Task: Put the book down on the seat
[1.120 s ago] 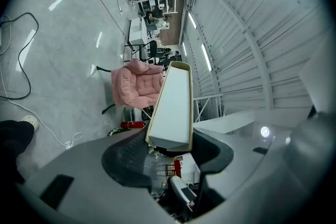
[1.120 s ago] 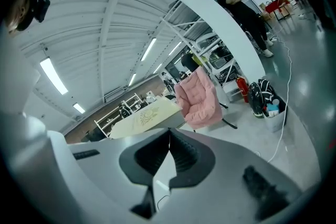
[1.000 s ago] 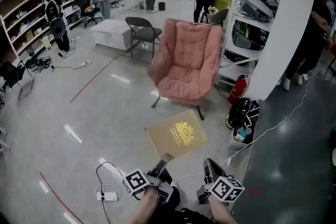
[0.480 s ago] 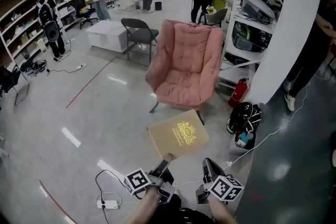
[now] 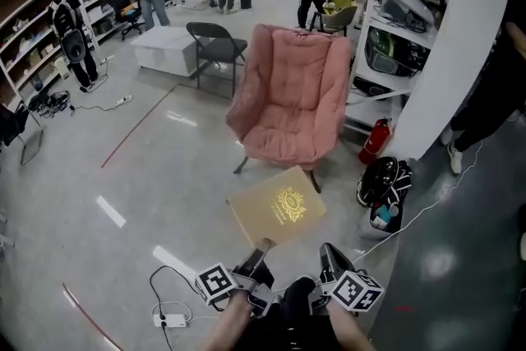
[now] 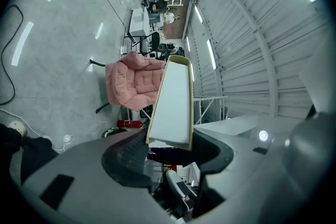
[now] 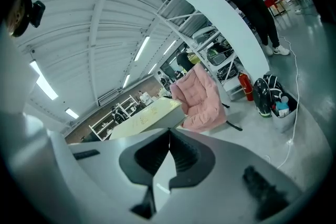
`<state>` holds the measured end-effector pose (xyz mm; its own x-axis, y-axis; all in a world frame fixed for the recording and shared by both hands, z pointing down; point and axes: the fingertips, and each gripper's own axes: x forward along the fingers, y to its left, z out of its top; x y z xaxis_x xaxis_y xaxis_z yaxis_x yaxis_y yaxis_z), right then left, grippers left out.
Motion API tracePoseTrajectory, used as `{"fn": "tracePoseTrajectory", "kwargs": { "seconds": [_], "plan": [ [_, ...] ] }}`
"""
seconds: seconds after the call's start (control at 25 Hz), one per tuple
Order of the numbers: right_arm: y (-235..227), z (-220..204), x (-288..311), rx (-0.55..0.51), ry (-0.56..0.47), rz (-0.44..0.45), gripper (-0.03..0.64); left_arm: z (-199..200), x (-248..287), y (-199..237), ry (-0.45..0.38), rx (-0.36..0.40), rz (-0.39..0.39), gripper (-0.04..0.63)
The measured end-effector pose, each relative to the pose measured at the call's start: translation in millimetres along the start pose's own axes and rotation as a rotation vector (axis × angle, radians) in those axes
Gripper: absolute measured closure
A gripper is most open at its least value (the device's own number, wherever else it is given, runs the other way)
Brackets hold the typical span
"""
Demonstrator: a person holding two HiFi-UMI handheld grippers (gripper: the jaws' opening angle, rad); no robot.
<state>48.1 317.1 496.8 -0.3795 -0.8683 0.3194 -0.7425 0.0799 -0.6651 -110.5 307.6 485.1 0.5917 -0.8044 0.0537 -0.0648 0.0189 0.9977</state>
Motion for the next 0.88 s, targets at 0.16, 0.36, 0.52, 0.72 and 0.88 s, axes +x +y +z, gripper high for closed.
{"fn": "tracePoseTrajectory", "kwargs": {
  "seconds": [0.16,0.36,0.52,0.72,0.88],
  "plan": [
    [-5,5,15,0.012,0.001,0.003,0.604,7,10,5,-0.005,-0.004,0.016,0.356],
    [-7,18,44,0.022,0.021,0.027,0.604,26,31,8,-0.028,0.0,0.039,0.356],
    [-14,33,75,0.021,0.028,0.033,0.604,46,61,9,-0.041,-0.008,0.021,0.356],
    [-26,63,112,0.02,0.033,0.026,0.604,67,109,5,-0.036,-0.036,-0.005,0.357],
    [-36,86,142,0.025,0.042,0.016,0.604,84,143,11,-0.022,-0.011,0.045,0.359]
  ]
}}
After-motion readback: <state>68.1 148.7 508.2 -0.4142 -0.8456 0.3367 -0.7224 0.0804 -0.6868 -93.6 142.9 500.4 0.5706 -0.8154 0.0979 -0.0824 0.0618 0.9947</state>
